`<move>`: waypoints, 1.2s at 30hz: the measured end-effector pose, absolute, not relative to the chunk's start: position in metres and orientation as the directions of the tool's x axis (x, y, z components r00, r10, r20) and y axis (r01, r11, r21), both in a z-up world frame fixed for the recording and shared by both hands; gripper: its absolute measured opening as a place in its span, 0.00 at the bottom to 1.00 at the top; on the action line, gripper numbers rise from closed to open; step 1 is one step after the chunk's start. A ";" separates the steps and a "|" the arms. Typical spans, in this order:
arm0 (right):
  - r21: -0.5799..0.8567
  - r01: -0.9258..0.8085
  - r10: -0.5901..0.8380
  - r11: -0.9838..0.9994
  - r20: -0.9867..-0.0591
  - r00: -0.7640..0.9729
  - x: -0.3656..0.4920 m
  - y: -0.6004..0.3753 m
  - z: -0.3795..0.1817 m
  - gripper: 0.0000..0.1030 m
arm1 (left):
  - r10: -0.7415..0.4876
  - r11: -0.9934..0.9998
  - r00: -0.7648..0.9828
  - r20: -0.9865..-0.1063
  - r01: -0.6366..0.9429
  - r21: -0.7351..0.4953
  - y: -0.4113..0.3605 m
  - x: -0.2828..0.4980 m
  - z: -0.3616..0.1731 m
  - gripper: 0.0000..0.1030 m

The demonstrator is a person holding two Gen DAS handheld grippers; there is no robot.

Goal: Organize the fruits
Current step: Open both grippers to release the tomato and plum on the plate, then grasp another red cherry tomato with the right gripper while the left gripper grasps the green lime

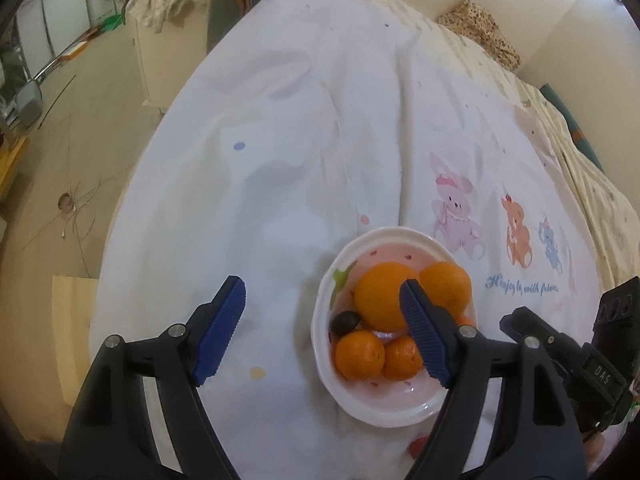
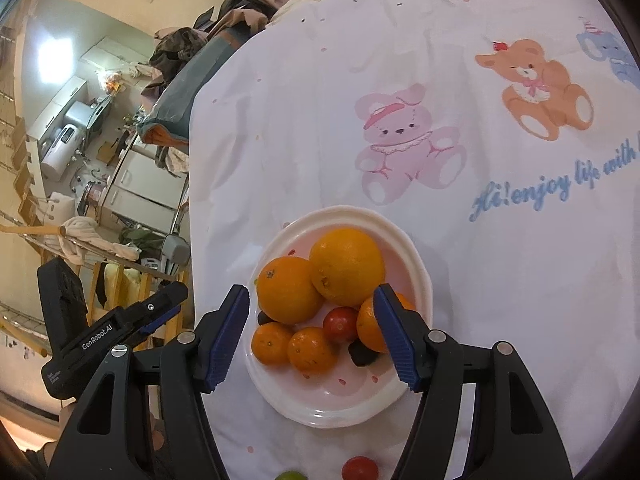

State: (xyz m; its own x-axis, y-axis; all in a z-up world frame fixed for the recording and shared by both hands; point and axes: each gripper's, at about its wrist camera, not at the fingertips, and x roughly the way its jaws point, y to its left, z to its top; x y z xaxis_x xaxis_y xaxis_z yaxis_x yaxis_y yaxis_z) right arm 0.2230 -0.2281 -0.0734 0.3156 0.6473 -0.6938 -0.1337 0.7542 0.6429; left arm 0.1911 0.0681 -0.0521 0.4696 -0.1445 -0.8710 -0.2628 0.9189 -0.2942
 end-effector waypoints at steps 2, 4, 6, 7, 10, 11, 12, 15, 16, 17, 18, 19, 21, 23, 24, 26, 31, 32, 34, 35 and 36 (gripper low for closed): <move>0.641 -0.124 0.642 0.757 -0.697 0.319 0.219 -0.232 -0.072 0.66 | -0.124 0.933 0.467 -0.876 -0.246 -0.263 0.063 0.188 -0.051 0.74; 0.631 -0.115 0.629 0.767 -0.705 0.326 0.212 -0.236 -0.069 0.66 | -0.099 0.943 0.473 -0.875 -0.236 -0.234 0.060 0.184 -0.047 0.74; 0.625 -0.111 0.621 0.773 -0.710 0.332 0.207 -0.240 -0.065 0.66 | -0.077 0.947 0.479 -0.875 -0.239 -0.214 0.059 0.180 -0.044 0.74; 0.620 -0.107 0.615 0.778 -0.713 0.336 0.202 -0.242 -0.063 0.66 | -0.070 0.948 0.482 -0.873 -0.239 -0.208 0.059 0.177 -0.042 0.74; 0.605 -0.104 0.599 0.790 -0.723 0.344 0.189 -0.248 -0.057 0.66 | -0.061 0.949 0.479 -0.875 -0.244 -0.200 0.060 0.165 -0.038 0.74; 0.600 -0.103 0.594 0.793 -0.726 0.347 0.185 -0.250 -0.056 0.66 | -0.065 0.950 0.478 -0.876 -0.239 -0.201 0.059 0.162 -0.036 0.74; 0.596 -0.098 0.589 0.797 -0.730 0.348 0.178 -0.252 -0.055 0.66 | -0.069 0.952 0.477 -0.876 -0.231 -0.201 0.058 0.159 -0.035 0.74; 0.594 -0.080 0.582 0.801 -0.738 0.341 0.162 -0.258 -0.056 0.66 | -0.077 0.960 0.479 -0.874 -0.200 -0.194 0.053 0.145 -0.030 0.74; 0.589 -0.077 0.577 0.805 -0.744 0.337 0.157 -0.259 -0.057 0.66 | -0.091 0.962 0.480 -0.872 -0.183 -0.201 0.050 0.138 -0.029 0.74; 0.584 -0.076 0.573 0.808 -0.748 0.335 0.154 -0.260 -0.057 0.66 | -0.099 0.965 0.475 -0.874 -0.168 -0.201 0.047 0.134 -0.029 0.74; 0.570 -0.074 0.560 0.818 -0.760 0.331 0.148 -0.260 -0.057 0.66 | -0.102 0.968 0.470 -0.877 -0.156 -0.196 0.045 0.131 -0.029 0.74; 0.556 -0.074 0.547 0.828 -0.771 0.326 0.145 -0.259 -0.058 0.66 | -0.098 0.972 0.466 -0.879 -0.144 -0.185 0.041 0.125 -0.029 0.74; 0.498 -0.080 0.498 0.863 -0.815 0.296 0.137 -0.255 -0.064 0.66 | -0.091 0.976 0.461 -0.883 -0.134 -0.170 0.037 0.114 -0.031 0.74; 0.455 -0.089 0.462 0.886 -0.850 0.251 0.128 -0.249 -0.074 0.66 | -0.095 0.977 0.453 -0.887 -0.129 -0.170 0.035 0.105 -0.032 0.74; 0.447 -0.099 0.457 0.889 -0.861 0.225 0.125 -0.244 -0.080 0.63 | -0.097 0.977 0.446 -0.890 -0.128 -0.171 0.035 0.101 -0.033 0.74; 0.429 -0.120 0.444 0.896 -0.877 0.185 0.120 -0.235 -0.089 0.62 | -0.101 0.976 0.435 -0.895 -0.131 -0.174 0.035 0.092 -0.036 0.74; 0.376 -0.187 0.401 0.908 -0.908 0.123 0.115 -0.211 -0.108 0.47 | -0.122 0.971 0.412 -0.903 -0.139 -0.194 0.035 0.078 -0.040 0.74; 0.367 -0.195 0.393 0.910 -0.912 0.119 0.116 -0.209 -0.110 0.45 | -0.122 0.970 0.412 -0.903 -0.142 -0.196 0.036 0.077 -0.040 0.74; 0.331 -0.225 0.361 0.916 -0.926 0.108 0.116 -0.201 -0.116 0.40 | -0.123 0.969 0.412 -0.903 -0.148 -0.199 0.037 0.075 -0.040 0.74; 0.319 -0.240 0.351 0.917 -0.931 0.103 0.115 -0.197 -0.118 0.39 | -0.124 0.968 0.411 -0.903 -0.150 -0.201 0.038 0.075 -0.040 0.74; 0.318 -0.253 0.349 0.914 -0.933 0.089 0.116 -0.193 -0.122 0.38 | -0.125 0.968 0.411 -0.903 -0.150 -0.202 0.039 0.075 -0.040 0.74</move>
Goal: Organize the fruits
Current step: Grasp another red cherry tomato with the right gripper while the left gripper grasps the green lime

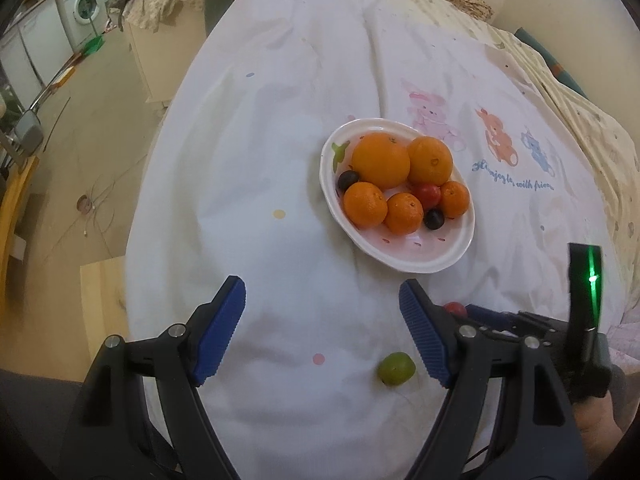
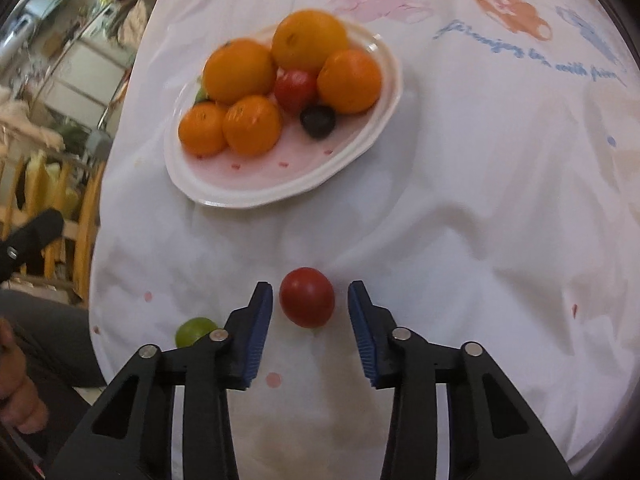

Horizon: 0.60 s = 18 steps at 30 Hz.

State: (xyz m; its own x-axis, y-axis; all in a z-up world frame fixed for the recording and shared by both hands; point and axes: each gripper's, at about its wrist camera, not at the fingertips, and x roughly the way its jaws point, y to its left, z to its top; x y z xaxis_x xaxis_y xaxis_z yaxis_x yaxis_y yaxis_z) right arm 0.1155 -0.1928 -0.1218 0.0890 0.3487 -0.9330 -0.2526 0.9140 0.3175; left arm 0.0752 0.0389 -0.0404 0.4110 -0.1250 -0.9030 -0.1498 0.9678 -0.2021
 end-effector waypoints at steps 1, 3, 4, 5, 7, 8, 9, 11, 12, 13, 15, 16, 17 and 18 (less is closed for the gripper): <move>0.315 -0.258 0.346 0.913 -0.935 0.082 0.116 -0.191 -0.124 0.37 | -0.125 0.968 0.412 -0.903 -0.151 -0.203 0.040 0.075 -0.040 0.74; 0.288 -0.277 0.321 0.917 -0.944 0.079 0.115 -0.185 -0.128 0.31 | -0.126 0.967 0.412 -0.903 -0.151 -0.203 0.040 0.075 -0.041 0.74; 0.272 -0.288 0.307 0.918 -0.948 0.084 0.115 -0.183 -0.127 0.31 | -0.126 0.968 0.409 -0.904 -0.151 -0.203 0.040 0.075 -0.041 0.74; 0.266 -0.295 0.303 0.918 -0.949 0.086 0.115 -0.182 -0.127 0.31 | -0.125 0.968 0.407 -0.905 -0.150 -0.201 0.040 0.075 -0.041 0.74; 0.259 -0.306 0.300 0.916 -0.949 0.093 0.114 -0.181 -0.125 0.30 | -0.124 0.970 0.402 -0.907 -0.145 -0.197 0.040 0.075 -0.042 0.74; 0.257 -0.309 0.299 0.916 -0.950 0.096 0.113 -0.181 -0.124 0.30 | -0.127 0.970 0.399 -0.908 -0.140 -0.197 0.039 0.075 -0.042 0.74; 0.258 -0.309 0.300 0.915 -0.949 0.097 0.112 -0.182 -0.123 0.30 | -0.128 0.971 0.396 -0.909 -0.138 -0.197 0.038 0.075 -0.043 0.74; 0.265 -0.300 0.308 0.916 -0.946 0.103 0.111 -0.186 -0.118 0.30 | -0.131 0.972 0.388 -0.912 -0.131 -0.195 0.037 0.074 -0.044 0.74; 0.272 -0.292 0.315 0.917 -0.943 0.110 0.111 -0.189 -0.115 0.30 | -0.133 0.973 0.385 -0.914 -0.126 -0.194 0.036 0.074 -0.045 0.74; 0.282 -0.280 0.325 0.918 -0.938 0.120 0.111 -0.194 -0.109 0.30 | -0.134 0.974 0.379 -0.916 -0.120 -0.192 0.035 0.073 -0.047 0.74; 0.304 -0.255 0.347 0.918 -0.926 0.145 0.112 -0.203 -0.098 0.30 | -0.135 0.977 0.367 -0.920 -0.105 -0.186 0.031 0.072 -0.049 0.74; 0.322 -0.237 0.364 0.917 -0.917 0.161 0.112 -0.210 -0.090 0.30 | -0.137 0.980 0.356 -0.924 -0.090 -0.180 0.027 0.072 -0.052 0.74; 0.336 -0.223 0.377 0.915 -0.910 0.174 0.112 -0.215 -0.085 0.30 | -0.140 0.981 0.348 -0.927 -0.076 -0.177 0.024 0.072 -0.054 0.74; 0.349 -0.211 0.388 0.913 -0.902 0.187 0.112 -0.221 -0.079 0.30 | -0.147 0.982 0.337 -0.930 -0.059 -0.177 0.020 0.071 -0.056 0.74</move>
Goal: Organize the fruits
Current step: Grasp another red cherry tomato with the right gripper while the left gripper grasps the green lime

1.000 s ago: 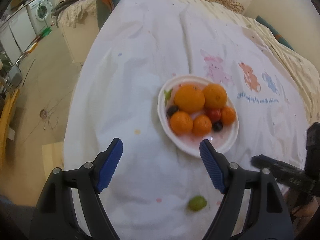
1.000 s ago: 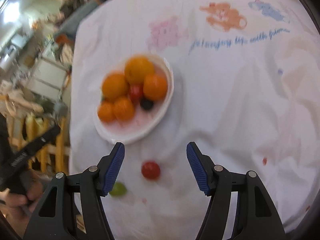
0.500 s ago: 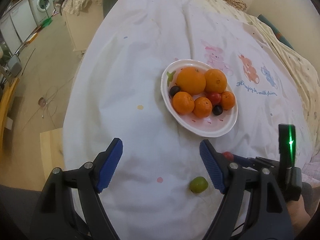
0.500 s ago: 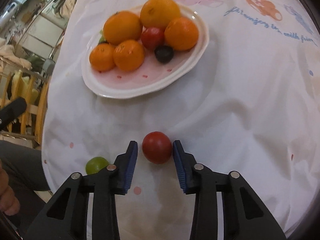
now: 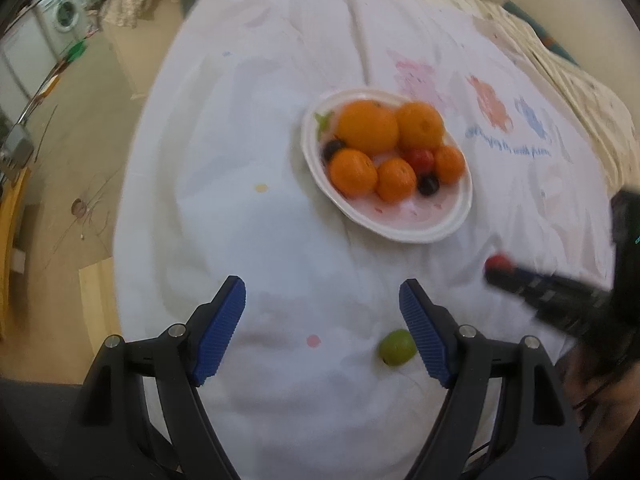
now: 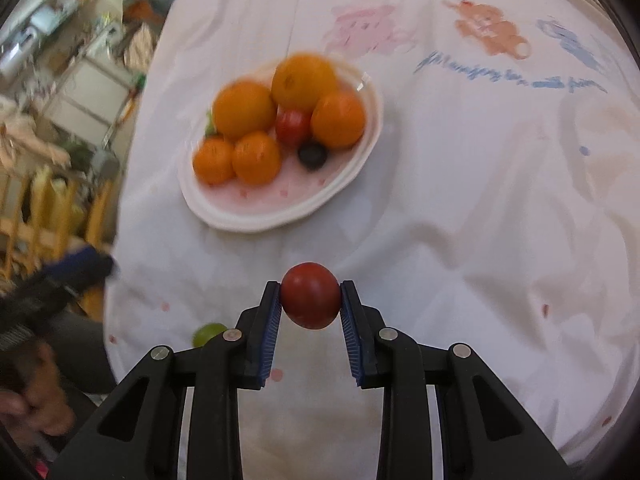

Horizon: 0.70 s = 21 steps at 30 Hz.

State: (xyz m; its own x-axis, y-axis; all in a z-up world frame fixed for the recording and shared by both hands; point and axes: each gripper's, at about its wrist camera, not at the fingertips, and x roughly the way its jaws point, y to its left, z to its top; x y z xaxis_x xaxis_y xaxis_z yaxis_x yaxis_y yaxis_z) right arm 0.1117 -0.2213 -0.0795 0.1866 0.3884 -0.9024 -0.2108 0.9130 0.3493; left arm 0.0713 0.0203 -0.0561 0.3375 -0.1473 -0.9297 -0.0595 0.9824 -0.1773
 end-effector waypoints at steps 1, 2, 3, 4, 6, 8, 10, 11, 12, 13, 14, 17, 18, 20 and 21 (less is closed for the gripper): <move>0.360 -0.198 0.397 0.912 -0.895 0.202 0.113 -0.228 -0.074 0.30 | -0.160 0.983 0.318 -0.934 -0.031 -0.179 0.014 0.071 -0.060 0.74; 0.365 -0.189 0.401 0.912 -0.892 0.210 0.114 -0.233 -0.071 0.30 | -0.168 0.984 0.307 -0.937 -0.012 -0.180 0.009 0.070 -0.062 0.74; 0.368 -0.180 0.402 0.912 -0.889 0.220 0.112 -0.238 -0.069 0.30 | -0.173 0.984 0.298 -0.939 0.005 -0.180 0.004 0.069 -0.064 0.74; 0.374 -0.169 0.405 0.912 -0.885 0.231 0.111 -0.242 -0.066 0.30 | -0.177 0.984 0.280 -0.943 0.035 -0.175 -0.003 0.068 -0.068 0.74; 0.398 -0.140 0.421 0.907 -0.874 0.242 0.111 -0.248 -0.063 0.30 | -0.184 0.982 0.259 -0.948 0.077 -0.170 -0.014 0.066 -0.073 0.74; 0.404 -0.127 0.423 0.906 -0.872 0.247 0.108 -0.245 -0.065 0.30 | -0.195 0.973 0.210 -0.958 0.165 -0.162 -0.032 0.063 -0.083 0.74; 0.404 -0.108 0.418 0.908 -0.874 0.246 0.111 -0.245 -0.070 0.30 | -0.178 0.960 0.175 -0.968 0.246 -0.132 -0.048 0.059 -0.092 0.74; 0.414 -0.092 0.424 0.906 -0.872 0.244 0.114 -0.245 -0.073 0.30 | -0.165 0.952 0.162 -0.973 0.285 -0.114 -0.056 0.056 -0.097 0.73; 0.423 -0.080 0.429 0.903 -0.869 0.245 0.114 -0.248 -0.074 0.30 | -0.149 0.945 0.155 -0.977 0.312 -0.094 -0.062 0.054 -0.102 0.72; 0.430 -0.072 0.433 0.900 -0.867 0.247 0.113 -0.253 -0.073 0.30 | -0.136 0.942 0.152 -0.979 0.325 -0.080 -0.065 0.053 -0.105 0.70; 0.436 -0.066 0.438 0.897 -0.863 0.252 0.113 -0.256 -0.072 0.30 | -0.130 0.940 0.149 -0.980 0.333 -0.074 -0.067 0.053 -0.108 0.63; 0.462 -0.052 0.459 0.885 -0.849 0.262 0.116 -0.262 -0.071 0.30 | -0.133 0.929 0.127 -0.983 0.361 -0.079 -0.073 0.054 -0.116 0.49; 0.467 -0.046 0.462 0.883 -0.847 0.263 0.116 -0.264 -0.070 0.30 | -0.126 0.927 0.135 -0.983 0.369 -0.068 -0.076 0.054 -0.117 0.47; 0.478 -0.032 0.470 0.878 -0.845 0.257 0.117 -0.267 -0.072 0.30 | -0.118 0.921 0.144 -0.983 0.386 -0.054 -0.081 0.055 -0.118 0.35; 0.482 -0.026 0.472 0.876 -0.844 0.254 0.118 -0.268 -0.073 0.30 | -0.122 0.918 0.147 -0.982 0.393 -0.055 -0.083 0.055 -0.117 0.31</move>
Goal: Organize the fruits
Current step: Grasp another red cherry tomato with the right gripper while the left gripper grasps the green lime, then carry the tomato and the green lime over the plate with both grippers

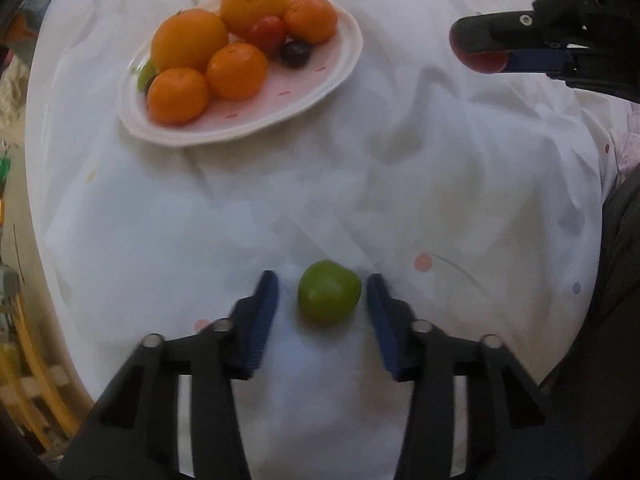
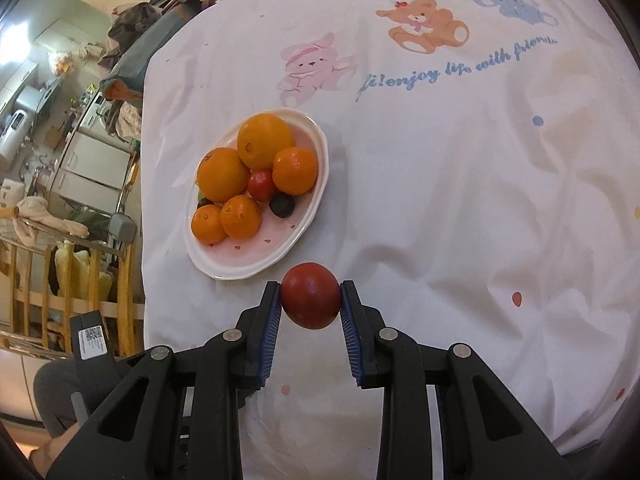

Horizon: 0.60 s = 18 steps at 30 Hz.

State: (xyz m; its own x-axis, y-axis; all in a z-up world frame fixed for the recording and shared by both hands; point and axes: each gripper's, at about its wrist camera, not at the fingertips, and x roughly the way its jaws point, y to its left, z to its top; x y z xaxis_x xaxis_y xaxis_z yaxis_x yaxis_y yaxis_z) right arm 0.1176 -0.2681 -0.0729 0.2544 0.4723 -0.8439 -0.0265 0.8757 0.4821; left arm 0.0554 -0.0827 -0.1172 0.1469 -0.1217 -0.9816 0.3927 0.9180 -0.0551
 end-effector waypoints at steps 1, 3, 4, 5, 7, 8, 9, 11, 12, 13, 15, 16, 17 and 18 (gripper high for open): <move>0.490 -0.020 0.478 0.872 -0.842 0.251 0.118 -0.270 -0.074 0.30 | -0.129 0.915 0.144 -0.981 0.398 -0.062 -0.085 0.056 -0.117 0.26; 0.497 -0.017 0.485 0.868 -0.838 0.249 0.120 -0.270 -0.074 0.30 | -0.130 0.913 0.150 -0.980 0.403 -0.059 -0.088 0.057 -0.115 0.25; 0.498 -0.018 0.486 0.867 -0.838 0.248 0.120 -0.270 -0.074 0.30 | -0.131 0.909 0.153 -0.979 0.412 -0.058 -0.091 0.056 -0.114 0.24; 0.500 -0.019 0.488 0.866 -0.837 0.247 0.121 -0.270 -0.075 0.30 | -0.137 0.908 0.151 -0.979 0.415 -0.063 -0.092 0.056 -0.113 0.24; 0.501 -0.019 0.490 0.865 -0.836 0.245 0.122 -0.269 -0.075 0.30 | -0.154 0.907 0.149 -0.977 0.413 -0.080 -0.090 0.057 -0.110 0.24; 0.502 -0.019 0.491 0.865 -0.836 0.245 0.122 -0.269 -0.075 0.30 | -0.161 0.911 0.156 -0.975 0.404 -0.086 -0.088 0.058 -0.106 0.24; 0.502 -0.018 0.491 0.864 -0.836 0.245 0.122 -0.270 -0.075 0.30 | -0.166 0.916 0.163 -0.973 0.391 -0.091 -0.086 0.059 -0.104 0.24; 0.503 -0.019 0.491 0.864 -0.835 0.247 0.123 -0.269 -0.075 0.30 | -0.189 0.928 0.173 -0.967 0.355 -0.118 -0.078 0.064 -0.097 0.24; 0.502 -0.020 0.490 0.865 -0.835 0.249 0.123 -0.269 -0.075 0.30 | -0.201 0.933 0.181 -0.963 0.334 -0.132 -0.073 0.066 -0.093 0.24; 0.501 -0.020 0.489 0.865 -0.836 0.250 0.123 -0.269 -0.075 0.30 | -0.210 0.938 0.193 -0.958 0.316 -0.142 -0.069 0.068 -0.089 0.24; 0.497 -0.018 0.485 0.868 -0.838 0.250 0.122 -0.269 -0.075 0.30 | -0.220 0.948 0.232 -0.947 0.280 -0.152 -0.062 0.072 -0.080 0.24; 0.494 -0.016 0.482 0.869 -0.840 0.249 0.122 -0.269 -0.076 0.30 | -0.221 0.951 0.245 -0.944 0.268 -0.153 -0.058 0.072 -0.078 0.24; 0.492 -0.013 0.480 0.870 -0.842 0.248 0.122 -0.270 -0.076 0.30 | -0.221 0.956 0.266 -0.938 0.249 -0.154 -0.054 0.073 -0.074 0.24; 0.490 -0.009 0.477 0.872 -0.844 0.246 0.122 -0.270 -0.077 0.30 | -0.220 0.960 0.282 -0.934 0.234 -0.156 -0.051 0.075 -0.070 0.24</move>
